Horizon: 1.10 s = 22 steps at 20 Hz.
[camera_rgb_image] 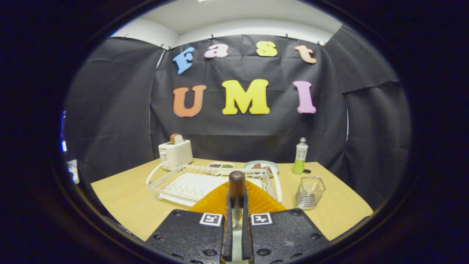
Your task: Take the plate from the dish rack, then take the spoon from the basket and place it into the plate.
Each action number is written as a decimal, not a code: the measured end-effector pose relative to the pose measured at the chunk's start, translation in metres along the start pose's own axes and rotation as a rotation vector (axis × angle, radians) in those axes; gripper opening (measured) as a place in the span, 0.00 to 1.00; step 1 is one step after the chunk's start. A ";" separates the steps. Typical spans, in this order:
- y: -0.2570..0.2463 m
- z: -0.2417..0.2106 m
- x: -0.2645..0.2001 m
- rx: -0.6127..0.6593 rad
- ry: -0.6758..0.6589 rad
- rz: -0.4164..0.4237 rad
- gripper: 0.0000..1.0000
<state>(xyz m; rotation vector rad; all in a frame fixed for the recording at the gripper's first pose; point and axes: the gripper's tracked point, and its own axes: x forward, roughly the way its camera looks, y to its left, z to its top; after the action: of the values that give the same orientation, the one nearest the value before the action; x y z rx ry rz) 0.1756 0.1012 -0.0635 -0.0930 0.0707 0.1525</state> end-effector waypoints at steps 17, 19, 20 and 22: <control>0.017 -0.047 -0.007 0.046 0.084 -0.056 0.40; 0.008 -0.033 -0.016 0.062 0.073 -0.091 0.56; 0.005 -0.028 -0.024 0.071 0.063 -0.098 0.64; 0.004 -0.021 -0.038 0.090 0.055 -0.093 0.75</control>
<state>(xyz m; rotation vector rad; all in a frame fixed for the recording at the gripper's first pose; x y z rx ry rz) 0.1365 0.0972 -0.0821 -0.0106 0.1279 0.0535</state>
